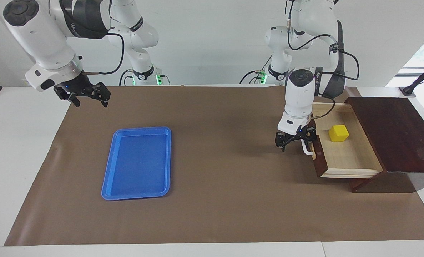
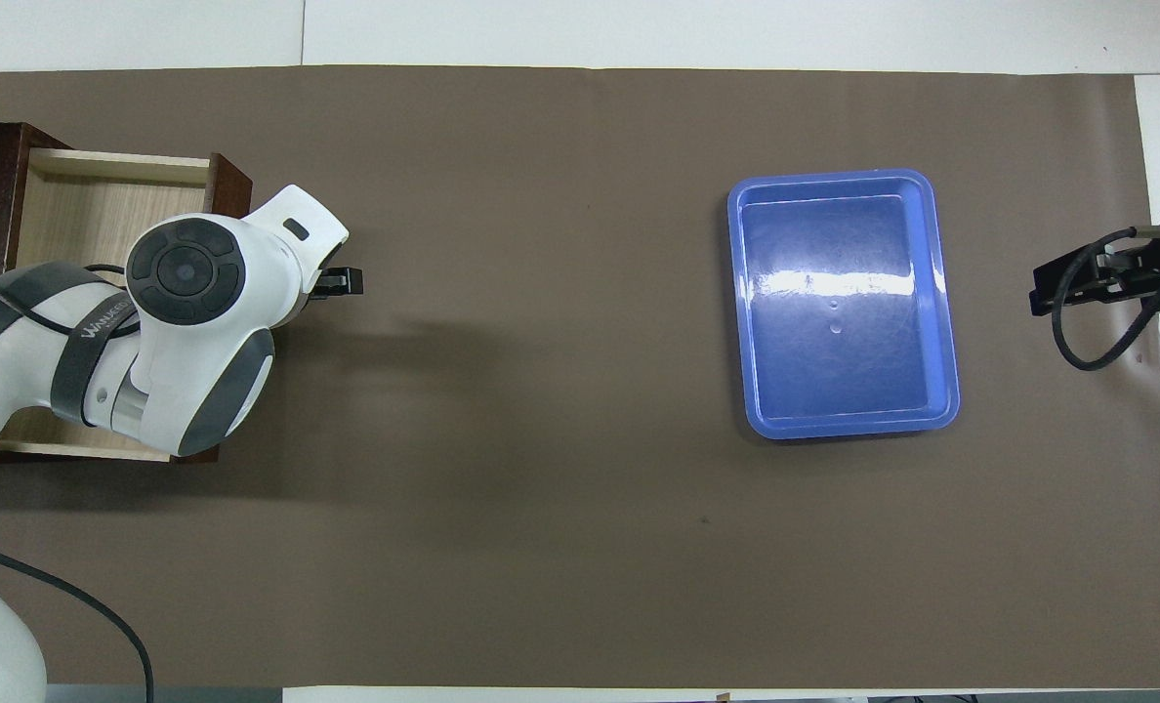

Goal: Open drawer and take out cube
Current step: 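Pull the wooden drawer open toward the robot with the left gripper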

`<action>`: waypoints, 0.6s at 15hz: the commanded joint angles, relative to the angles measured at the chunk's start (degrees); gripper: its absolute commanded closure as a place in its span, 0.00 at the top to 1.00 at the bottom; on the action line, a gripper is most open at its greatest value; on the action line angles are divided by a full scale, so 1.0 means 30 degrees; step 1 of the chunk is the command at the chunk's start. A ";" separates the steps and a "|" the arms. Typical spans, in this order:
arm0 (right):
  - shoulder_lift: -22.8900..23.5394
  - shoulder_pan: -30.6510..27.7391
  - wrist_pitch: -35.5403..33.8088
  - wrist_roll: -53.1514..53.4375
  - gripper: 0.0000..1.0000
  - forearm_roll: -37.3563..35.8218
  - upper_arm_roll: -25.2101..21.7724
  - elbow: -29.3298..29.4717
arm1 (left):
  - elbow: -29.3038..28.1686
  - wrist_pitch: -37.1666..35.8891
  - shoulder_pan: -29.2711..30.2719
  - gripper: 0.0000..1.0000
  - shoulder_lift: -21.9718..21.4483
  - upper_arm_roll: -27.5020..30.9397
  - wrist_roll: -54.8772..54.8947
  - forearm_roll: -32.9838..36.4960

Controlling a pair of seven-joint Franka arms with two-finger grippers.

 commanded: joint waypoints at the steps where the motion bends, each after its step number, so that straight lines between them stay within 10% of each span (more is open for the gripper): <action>1: -0.0368 -0.0230 0.0052 -0.0264 1.00 -0.0180 0.0189 -0.0424 | -0.0105 -0.0232 -0.0045 1.00 0.0105 0.0086 -0.0508 -0.1119; 9: -0.0427 -0.0259 0.0051 -0.0293 1.00 -0.0180 0.0189 -0.0483 | 0.3234 -0.3658 0.0220 1.00 0.0720 0.0116 -0.0390 -0.1119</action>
